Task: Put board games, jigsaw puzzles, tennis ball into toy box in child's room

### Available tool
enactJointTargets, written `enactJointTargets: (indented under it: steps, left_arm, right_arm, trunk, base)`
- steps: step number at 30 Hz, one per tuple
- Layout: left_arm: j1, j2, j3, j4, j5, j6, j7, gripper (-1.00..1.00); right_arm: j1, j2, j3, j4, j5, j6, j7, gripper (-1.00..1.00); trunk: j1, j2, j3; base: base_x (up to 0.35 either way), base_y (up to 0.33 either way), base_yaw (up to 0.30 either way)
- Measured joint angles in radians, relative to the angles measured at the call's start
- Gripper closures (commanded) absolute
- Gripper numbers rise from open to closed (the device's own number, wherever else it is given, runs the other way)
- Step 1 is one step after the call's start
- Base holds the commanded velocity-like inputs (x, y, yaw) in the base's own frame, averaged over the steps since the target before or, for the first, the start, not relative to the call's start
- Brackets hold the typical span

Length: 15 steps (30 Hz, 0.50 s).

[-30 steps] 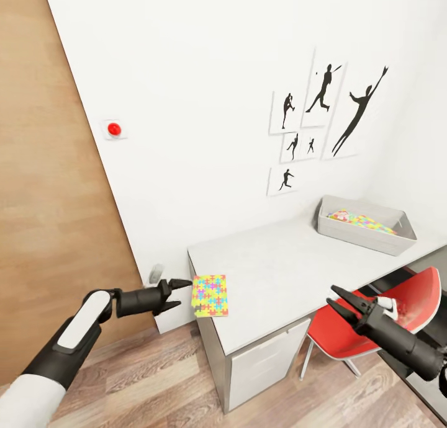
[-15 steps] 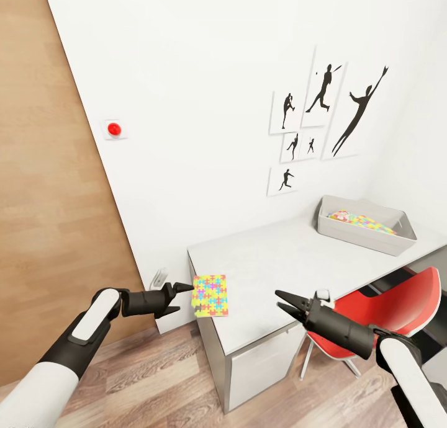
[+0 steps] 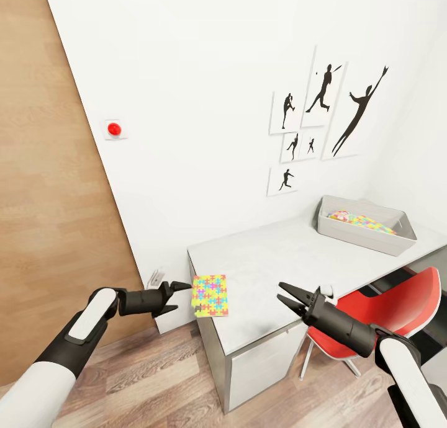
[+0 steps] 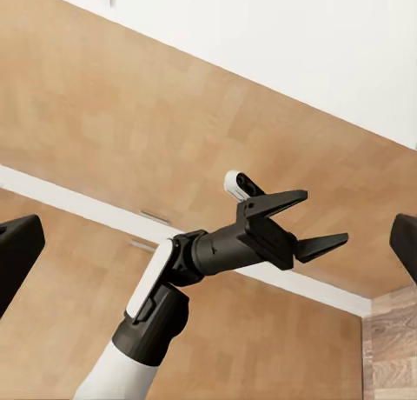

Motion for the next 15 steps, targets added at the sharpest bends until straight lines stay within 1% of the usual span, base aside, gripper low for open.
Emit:
enactJointTargets:
  steps: [1, 2, 3, 5, 6, 12, 15]
  left_arm:
    - [0.0, 0.007, 0.007, 0.0, 0.002, 0.002, -0.011, -1.0]
    - [0.0, 0.012, 0.011, 0.0, 0.004, 0.004, -0.019, -1.0]
    - [0.0, 0.025, 0.016, 0.0, 0.008, 0.005, -0.039, -1.0]
    - [0.0, 0.037, 0.019, 0.0, 0.013, 0.006, -0.065, -1.0]
    - [0.0, 0.045, 0.02, 0.0, 0.015, 0.007, -0.092, -1.0]
    - [0.0, 0.06, 0.022, -0.002, 0.019, 0.009, -0.179, -1.0]
    - [0.0, 0.067, 0.024, -0.002, 0.018, 0.01, -0.195, -1.0]
  right_arm:
    - [0.003, 0.0, -0.015, 0.0, 0.0, -0.001, 0.021, -1.0]
    - [0.005, 0.001, -0.021, 0.0, 0.001, -0.001, 0.032, -1.0]
    - [0.007, 0.001, -0.029, 0.0, 0.002, -0.003, 0.051, -1.0]
    - [0.008, 0.002, -0.035, 0.0, 0.004, -0.005, 0.065, -1.0]
    - [0.009, 0.005, -0.038, 0.0, 0.005, -0.006, 0.073, -1.0]
    - [0.01, 0.013, -0.035, 0.0, 0.007, -0.009, 0.083, -1.0]
    - [0.01, 0.013, -0.038, 0.0, 0.007, -0.009, 0.084, -1.0]
  trunk:
    - [0.0, 0.0, 0.0]
    - [0.0, 0.0, 0.0]
    - [0.0, 0.0, 0.0]
    - [0.0, 0.0, 0.0]
    - [0.0, 0.0, 0.0]
    - [0.0, 0.0, 0.0]
    - [0.0, 0.0, 0.0]
  base:
    - [0.0, 0.0, 0.0]
    - [0.0, 0.0, 0.0]
    - [0.0, 0.0, 0.0]
    - [0.0, 0.0, 0.0]
    - [0.0, 0.0, 0.0]
    - [0.0, 0.0, 0.0]
    - [0.0, 0.0, 0.0]
